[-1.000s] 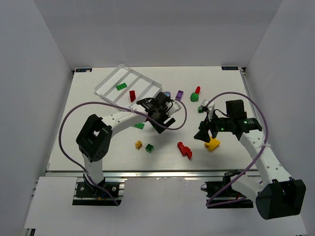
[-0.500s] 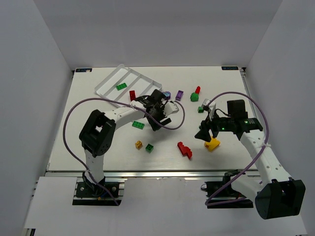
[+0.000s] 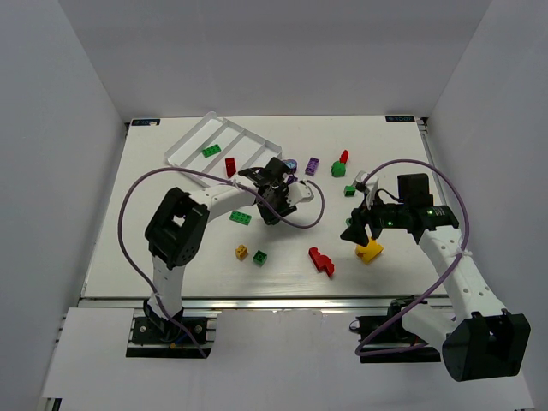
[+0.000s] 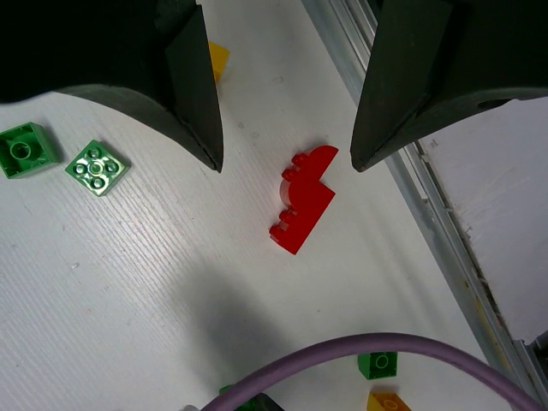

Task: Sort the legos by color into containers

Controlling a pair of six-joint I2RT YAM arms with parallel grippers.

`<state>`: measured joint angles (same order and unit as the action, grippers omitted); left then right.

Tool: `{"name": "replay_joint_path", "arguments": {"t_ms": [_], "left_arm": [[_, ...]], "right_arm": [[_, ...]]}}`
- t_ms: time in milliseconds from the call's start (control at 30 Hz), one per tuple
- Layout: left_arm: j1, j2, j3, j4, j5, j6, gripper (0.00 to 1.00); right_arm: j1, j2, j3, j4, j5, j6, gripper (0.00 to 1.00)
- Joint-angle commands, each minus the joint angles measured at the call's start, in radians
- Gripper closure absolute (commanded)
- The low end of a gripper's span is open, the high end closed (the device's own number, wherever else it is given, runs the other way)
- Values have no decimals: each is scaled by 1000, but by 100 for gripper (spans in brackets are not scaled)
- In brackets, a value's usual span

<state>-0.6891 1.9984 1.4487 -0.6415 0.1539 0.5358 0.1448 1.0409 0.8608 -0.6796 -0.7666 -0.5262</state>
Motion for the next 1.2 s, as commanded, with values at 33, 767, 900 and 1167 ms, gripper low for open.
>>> {"name": "replay_joint_path", "arguments": {"t_ms": [33, 767, 900, 1167], "left_arm": [[10, 4, 7, 43, 19, 10, 60], [341, -124, 254, 55, 104, -500, 92], [468, -78, 248, 82, 32, -566, 92], [573, 14, 300, 120, -224, -549, 90]], "right_arm": [[-10, 5, 38, 15, -28, 12, 34], [-16, -5, 37, 20, -109, -9, 100], [-14, 11, 52, 26, -115, -23, 100], [-16, 24, 49, 38, -125, -24, 100]]}}
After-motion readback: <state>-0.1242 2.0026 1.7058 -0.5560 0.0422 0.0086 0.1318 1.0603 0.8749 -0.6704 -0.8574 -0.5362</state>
